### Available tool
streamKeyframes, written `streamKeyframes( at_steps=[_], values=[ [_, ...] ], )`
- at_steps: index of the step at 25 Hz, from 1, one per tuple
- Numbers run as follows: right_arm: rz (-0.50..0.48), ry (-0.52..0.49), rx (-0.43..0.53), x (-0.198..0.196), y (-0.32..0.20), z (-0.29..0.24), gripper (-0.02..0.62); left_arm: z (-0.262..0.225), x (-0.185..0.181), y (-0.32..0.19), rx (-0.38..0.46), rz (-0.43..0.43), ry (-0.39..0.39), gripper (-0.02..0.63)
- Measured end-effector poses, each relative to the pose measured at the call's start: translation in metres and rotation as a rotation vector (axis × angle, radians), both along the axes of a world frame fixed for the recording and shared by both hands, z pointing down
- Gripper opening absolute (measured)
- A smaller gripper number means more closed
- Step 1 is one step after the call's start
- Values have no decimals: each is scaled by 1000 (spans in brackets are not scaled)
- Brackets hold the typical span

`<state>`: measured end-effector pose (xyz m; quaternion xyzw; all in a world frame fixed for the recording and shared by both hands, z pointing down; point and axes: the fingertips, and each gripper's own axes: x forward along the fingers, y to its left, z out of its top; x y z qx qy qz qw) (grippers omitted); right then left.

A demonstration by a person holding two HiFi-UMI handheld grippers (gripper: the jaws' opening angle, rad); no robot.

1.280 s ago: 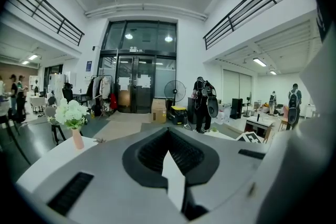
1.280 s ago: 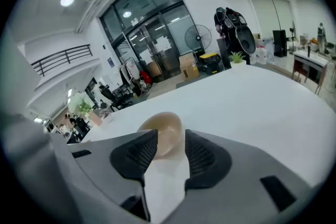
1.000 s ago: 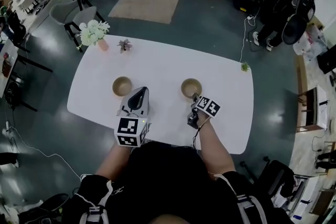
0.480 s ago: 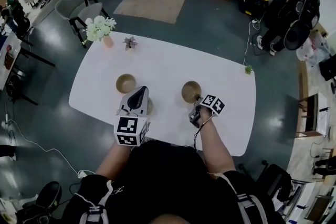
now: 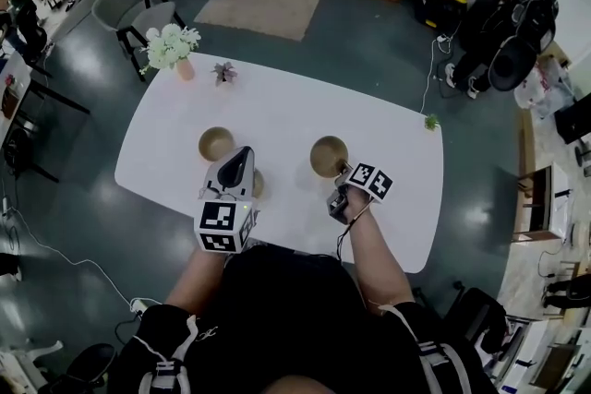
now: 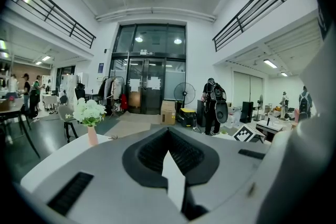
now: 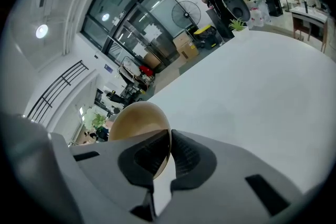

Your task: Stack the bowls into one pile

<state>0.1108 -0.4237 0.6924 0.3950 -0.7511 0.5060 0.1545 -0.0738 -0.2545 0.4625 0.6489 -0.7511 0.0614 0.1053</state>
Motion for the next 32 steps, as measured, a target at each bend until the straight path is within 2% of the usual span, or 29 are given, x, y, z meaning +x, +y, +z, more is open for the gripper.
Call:
streamKeyframes(
  at_steps=[6, 18, 23, 32],
  values=[
    [-126, -10, 42, -46, 16, -19, 29, 6, -16, 22, -5, -64, 5, 14],
    [-463, 21, 84, -161, 92, -23, 29, 24, -68, 92, -32, -266, 30, 14],
    [-561, 69, 106, -185, 120, -15, 29, 34, -79, 120, -46, -330, 54, 14],
    [-715, 220, 197, -206, 151, 10, 32, 45, -97, 150, -31, -407, 89, 14]
  ],
)
